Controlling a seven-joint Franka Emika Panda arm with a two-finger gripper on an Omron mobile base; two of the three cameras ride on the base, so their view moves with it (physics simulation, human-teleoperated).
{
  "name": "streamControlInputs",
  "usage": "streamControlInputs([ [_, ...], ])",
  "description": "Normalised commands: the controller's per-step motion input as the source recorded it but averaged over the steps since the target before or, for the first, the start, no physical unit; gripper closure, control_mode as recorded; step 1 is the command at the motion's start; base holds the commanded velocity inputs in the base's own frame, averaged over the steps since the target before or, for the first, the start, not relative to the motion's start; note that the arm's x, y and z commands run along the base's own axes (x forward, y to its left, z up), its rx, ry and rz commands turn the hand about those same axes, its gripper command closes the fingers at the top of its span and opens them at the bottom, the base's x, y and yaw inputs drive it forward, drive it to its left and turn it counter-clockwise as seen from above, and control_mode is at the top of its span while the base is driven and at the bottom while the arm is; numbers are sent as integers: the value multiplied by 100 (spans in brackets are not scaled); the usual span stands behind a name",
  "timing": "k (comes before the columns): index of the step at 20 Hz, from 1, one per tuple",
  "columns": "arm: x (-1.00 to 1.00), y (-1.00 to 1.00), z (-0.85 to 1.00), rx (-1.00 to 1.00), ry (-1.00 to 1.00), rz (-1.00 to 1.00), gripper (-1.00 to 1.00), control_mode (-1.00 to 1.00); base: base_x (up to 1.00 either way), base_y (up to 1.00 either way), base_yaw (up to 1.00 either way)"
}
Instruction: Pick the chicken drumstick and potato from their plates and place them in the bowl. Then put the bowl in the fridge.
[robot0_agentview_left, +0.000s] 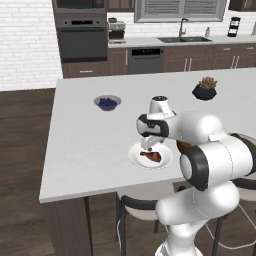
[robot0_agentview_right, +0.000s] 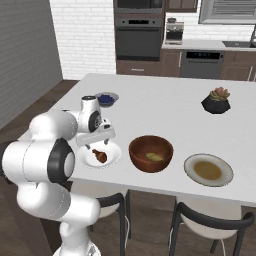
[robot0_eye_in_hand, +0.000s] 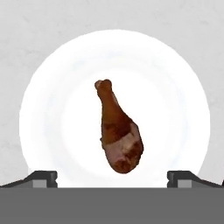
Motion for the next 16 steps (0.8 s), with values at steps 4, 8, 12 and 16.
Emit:
streamControlInputs([
  [4, 7, 0, -26, 0, 11, 7, -100, -100, 0, 0, 0],
  [8, 9, 0, -29, 0, 9, 8, -100, -100, 0, 0, 0],
  [12, 18, 0, -23, 0, 0, 12, -100, -100, 0, 0, 0],
  [16, 27, 0, -37, 0, 1, 11, -100, -100, 0, 0, 0],
])
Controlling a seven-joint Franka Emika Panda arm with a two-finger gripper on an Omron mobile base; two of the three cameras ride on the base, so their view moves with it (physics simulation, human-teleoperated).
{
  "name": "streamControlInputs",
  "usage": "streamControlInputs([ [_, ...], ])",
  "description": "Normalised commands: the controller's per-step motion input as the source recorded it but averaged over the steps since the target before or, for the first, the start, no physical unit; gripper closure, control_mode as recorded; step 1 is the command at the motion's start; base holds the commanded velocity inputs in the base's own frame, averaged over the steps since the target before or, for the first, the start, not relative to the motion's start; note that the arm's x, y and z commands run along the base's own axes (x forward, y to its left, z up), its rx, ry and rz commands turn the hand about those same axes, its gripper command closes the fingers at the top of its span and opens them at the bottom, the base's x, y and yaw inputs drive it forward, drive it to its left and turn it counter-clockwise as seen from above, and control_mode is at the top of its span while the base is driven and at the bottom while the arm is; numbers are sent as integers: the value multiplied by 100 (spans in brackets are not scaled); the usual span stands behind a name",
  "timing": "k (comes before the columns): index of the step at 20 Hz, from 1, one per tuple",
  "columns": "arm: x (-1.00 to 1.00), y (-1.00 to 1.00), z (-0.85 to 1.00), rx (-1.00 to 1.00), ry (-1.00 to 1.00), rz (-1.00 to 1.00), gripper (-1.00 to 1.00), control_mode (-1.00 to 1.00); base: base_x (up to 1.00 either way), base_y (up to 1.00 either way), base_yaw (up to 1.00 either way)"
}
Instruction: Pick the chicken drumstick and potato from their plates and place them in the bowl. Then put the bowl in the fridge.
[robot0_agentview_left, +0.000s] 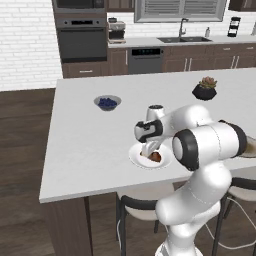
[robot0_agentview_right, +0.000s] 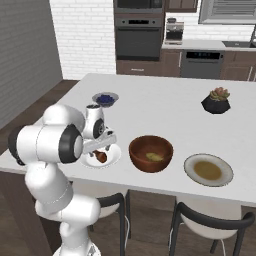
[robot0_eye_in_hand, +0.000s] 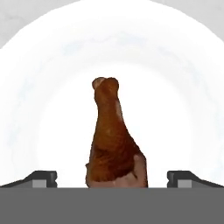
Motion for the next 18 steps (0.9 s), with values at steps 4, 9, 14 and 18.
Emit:
streamControlInputs([
  [4, 7, 0, -45, 0, 0, 12, -100, -100, 0, 0, 0],
  [9, 0, 0, -51, 0, 0, 11, 100, -100, 0, 0, 0],
  [14, -35, 0, 3, 0, 0, 3, 100, -100, 0, 0, 0],
  [18, -66, 0, 41, 0, 0, 0, 100, -100, 0, 0, 0],
])
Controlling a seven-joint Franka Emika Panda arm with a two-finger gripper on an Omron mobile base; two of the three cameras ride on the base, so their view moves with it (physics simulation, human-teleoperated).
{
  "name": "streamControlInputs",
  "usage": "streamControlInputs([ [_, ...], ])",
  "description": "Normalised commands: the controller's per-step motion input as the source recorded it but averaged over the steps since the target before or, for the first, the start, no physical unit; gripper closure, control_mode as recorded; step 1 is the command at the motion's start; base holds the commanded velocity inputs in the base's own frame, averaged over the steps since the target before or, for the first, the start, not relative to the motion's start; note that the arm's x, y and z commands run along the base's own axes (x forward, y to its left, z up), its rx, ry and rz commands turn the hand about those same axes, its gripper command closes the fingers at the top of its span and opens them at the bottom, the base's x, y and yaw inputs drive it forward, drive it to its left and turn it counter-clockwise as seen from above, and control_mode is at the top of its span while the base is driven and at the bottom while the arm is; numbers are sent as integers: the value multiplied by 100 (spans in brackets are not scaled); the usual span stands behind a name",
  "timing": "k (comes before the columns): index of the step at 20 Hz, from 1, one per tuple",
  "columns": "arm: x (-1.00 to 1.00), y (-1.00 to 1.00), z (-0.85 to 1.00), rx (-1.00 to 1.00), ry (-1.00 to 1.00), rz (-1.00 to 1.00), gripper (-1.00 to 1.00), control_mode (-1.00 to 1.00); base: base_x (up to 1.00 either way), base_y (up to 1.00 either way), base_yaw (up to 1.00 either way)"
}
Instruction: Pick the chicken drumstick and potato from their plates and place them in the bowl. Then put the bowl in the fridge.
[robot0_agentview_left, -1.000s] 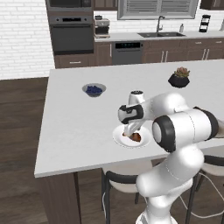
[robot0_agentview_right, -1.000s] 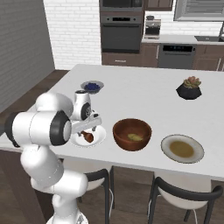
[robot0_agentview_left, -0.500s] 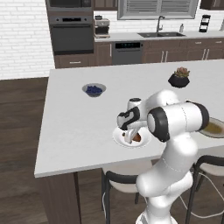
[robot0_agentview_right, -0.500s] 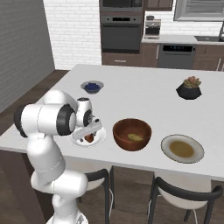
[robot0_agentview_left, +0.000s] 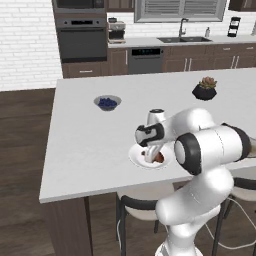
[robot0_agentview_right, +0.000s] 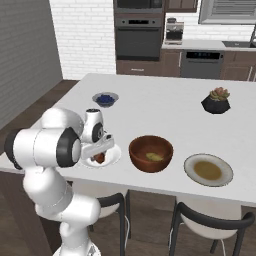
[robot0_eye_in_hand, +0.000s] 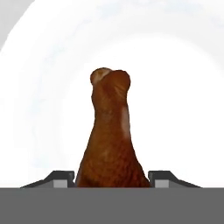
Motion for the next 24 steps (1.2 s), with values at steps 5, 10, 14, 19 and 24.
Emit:
streamControlInputs([
  [5, -71, -4, 97, -1, -2, -3, 100, -100, 0, 0, 0],
  [10, -65, -33, 91, 0, -11, -12, 100, -100, 0, 0, 0],
  [14, -29, -58, 81, 0, -5, -27, 100, -100, 0, 0, 0],
  [19, -2, -55, 93, 0, 0, -26, 100, -100, 0, 0, 0],
  [24, 1, -86, 42, 2, 4, -19, 100, -100, 0, 0, 0],
])
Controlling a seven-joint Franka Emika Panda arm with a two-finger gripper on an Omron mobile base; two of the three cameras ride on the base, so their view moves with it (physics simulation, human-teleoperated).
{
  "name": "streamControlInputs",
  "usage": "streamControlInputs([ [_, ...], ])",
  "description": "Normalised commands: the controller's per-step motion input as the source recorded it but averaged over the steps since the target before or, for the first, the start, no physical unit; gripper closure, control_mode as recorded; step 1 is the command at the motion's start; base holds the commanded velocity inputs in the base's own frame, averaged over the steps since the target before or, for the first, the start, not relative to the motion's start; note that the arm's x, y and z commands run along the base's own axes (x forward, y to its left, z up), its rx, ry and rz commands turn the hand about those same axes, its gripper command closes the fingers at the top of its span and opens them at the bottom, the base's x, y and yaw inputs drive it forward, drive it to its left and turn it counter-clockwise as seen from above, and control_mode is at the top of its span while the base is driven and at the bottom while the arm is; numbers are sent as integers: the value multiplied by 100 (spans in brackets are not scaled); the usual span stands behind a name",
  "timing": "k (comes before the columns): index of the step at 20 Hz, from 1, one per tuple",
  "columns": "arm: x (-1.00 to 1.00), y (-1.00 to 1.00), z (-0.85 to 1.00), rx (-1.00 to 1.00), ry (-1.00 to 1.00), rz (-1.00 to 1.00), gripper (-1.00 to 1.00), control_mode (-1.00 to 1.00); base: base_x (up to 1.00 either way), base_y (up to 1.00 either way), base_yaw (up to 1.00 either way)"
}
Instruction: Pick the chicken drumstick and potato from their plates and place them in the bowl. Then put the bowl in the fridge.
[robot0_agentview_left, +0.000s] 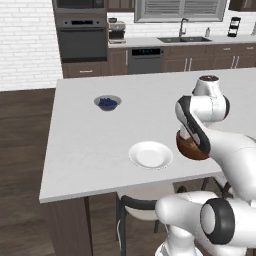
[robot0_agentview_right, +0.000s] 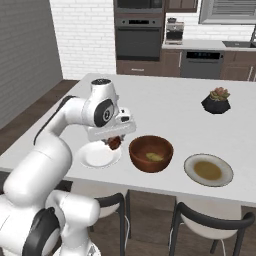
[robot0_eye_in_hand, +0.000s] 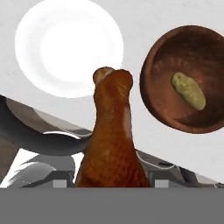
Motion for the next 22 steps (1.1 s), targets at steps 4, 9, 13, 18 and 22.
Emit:
streamControlInputs([
  [4, 9, -97, 0, 19, 3, -12, 100, -100, 0, 0, 0],
  [9, 54, -55, -1, 7, 4, -2, 100, -100, 0, 0, 0],
  [13, 73, -18, -30, 0, 2, 0, 100, -100, 0, 0, 0],
  [18, 58, -31, -47, 0, 0, 0, 100, -100, 0, 0, 0],
  [22, 36, -17, -55, 2, 0, 0, 100, -100, 0, 0, 0],
])
